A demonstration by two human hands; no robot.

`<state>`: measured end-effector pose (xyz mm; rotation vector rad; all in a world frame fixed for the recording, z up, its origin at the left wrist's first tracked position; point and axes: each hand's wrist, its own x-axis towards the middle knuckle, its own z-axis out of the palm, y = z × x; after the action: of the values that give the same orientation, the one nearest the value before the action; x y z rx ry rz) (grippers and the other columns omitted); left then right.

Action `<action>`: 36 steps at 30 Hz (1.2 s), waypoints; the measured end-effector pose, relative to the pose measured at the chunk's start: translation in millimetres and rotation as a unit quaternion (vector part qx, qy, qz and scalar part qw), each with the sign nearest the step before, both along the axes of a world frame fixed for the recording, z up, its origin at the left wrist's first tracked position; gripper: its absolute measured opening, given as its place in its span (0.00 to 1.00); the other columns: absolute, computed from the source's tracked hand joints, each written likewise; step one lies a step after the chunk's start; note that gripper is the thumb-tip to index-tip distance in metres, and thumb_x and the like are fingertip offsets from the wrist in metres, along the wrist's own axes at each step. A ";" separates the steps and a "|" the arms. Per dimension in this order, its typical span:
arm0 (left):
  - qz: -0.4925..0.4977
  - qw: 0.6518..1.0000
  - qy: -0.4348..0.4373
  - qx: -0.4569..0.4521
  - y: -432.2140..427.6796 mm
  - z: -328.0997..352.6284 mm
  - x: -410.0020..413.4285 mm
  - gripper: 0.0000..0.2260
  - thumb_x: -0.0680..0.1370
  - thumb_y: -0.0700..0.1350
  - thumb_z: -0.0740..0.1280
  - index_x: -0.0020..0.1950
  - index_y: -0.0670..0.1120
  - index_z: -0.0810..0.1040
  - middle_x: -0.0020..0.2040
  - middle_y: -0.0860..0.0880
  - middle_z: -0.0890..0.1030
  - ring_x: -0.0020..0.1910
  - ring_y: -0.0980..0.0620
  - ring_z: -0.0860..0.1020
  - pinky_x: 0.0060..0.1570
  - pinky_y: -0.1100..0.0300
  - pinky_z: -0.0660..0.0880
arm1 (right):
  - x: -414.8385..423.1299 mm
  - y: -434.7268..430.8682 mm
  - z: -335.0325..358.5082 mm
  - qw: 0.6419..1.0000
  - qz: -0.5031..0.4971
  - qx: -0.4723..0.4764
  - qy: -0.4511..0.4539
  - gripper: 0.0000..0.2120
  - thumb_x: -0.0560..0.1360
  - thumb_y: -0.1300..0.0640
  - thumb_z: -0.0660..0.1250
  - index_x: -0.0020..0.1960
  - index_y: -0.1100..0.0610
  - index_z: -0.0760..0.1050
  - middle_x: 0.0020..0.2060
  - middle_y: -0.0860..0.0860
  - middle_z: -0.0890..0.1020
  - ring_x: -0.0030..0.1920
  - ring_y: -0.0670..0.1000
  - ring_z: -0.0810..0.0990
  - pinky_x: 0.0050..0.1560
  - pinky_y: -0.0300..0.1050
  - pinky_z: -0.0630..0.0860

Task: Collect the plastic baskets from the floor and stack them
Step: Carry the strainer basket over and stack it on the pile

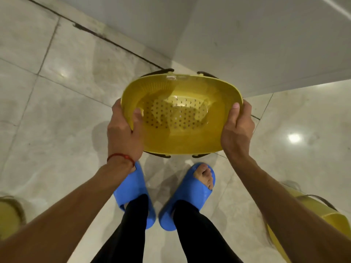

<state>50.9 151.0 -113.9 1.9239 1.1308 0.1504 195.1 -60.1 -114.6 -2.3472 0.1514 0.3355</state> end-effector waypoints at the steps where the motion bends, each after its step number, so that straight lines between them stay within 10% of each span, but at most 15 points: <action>1: 0.008 1.000 0.002 0.003 -0.6 9.1 -3.0 0.18 0.83 0.53 0.59 0.71 0.49 0.67 0.43 0.63 0.75 0.41 0.71 0.75 0.38 0.78 0.66 | -4.6 1.8 10.1 1.000 -0.008 0.004 -0.002 0.19 0.86 0.46 0.50 0.70 0.54 0.69 0.44 0.35 0.75 0.45 0.26 0.74 0.39 0.22 0.68; 7: 0.050 0.998 0.036 0.017 13.5 110.3 -44.1 0.16 0.84 0.54 0.56 0.68 0.49 0.70 0.42 0.52 0.79 0.38 0.56 0.77 0.40 0.61 0.70 | -41.9 14.0 115.4 0.999 -0.028 0.015 0.009 0.13 0.86 0.51 0.52 0.60 0.51 0.74 0.36 0.36 0.76 0.39 0.29 0.75 0.35 0.23 0.67; 13: 0.126 0.987 0.088 0.046 25.5 242.6 -95.2 0.12 0.85 0.50 0.56 0.64 0.49 0.75 0.35 0.61 0.73 0.36 0.71 0.74 0.34 0.72 0.65 | -77.4 33.3 240.1 0.998 -0.037 -0.005 0.051 0.15 0.86 0.53 0.53 0.59 0.56 0.77 0.38 0.38 0.74 0.39 0.26 0.73 0.36 0.21 0.66; 20: 0.228 0.962 0.109 0.101 36.5 385.6 -148.8 0.18 0.82 0.52 0.53 0.62 0.46 0.77 0.39 0.46 0.77 0.37 0.46 0.71 0.37 0.59 0.60 | -110.7 63.6 378.5 0.996 0.068 0.026 0.044 0.15 0.86 0.52 0.54 0.58 0.57 0.78 0.37 0.40 0.77 0.39 0.32 0.77 0.35 0.25 0.68; 23: 0.271 0.950 0.113 0.104 37.1 439.5 -165.0 0.22 0.81 0.54 0.51 0.64 0.45 0.76 0.51 0.37 0.82 0.46 0.37 0.77 0.43 0.55 0.65 | -115.9 74.9 426.5 0.990 0.134 0.024 0.029 0.17 0.86 0.50 0.53 0.58 0.57 0.78 0.36 0.39 0.77 0.37 0.39 0.77 0.37 0.41 0.70; 36: 0.467 0.864 0.126 0.140 23.0 597.5 -237.7 0.19 0.84 0.54 0.51 0.58 0.46 0.77 0.43 0.39 0.81 0.43 0.36 0.77 0.40 0.53 0.67 | -133.2 153.9 600.1 0.929 0.358 0.071 -0.062 0.14 0.86 0.54 0.57 0.61 0.57 0.79 0.40 0.44 0.79 0.38 0.45 0.76 0.40 0.36 0.68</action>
<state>-186.8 174.0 483.6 1.4812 2.2566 0.6279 61.9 93.8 485.6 -2.1930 -0.7850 0.5199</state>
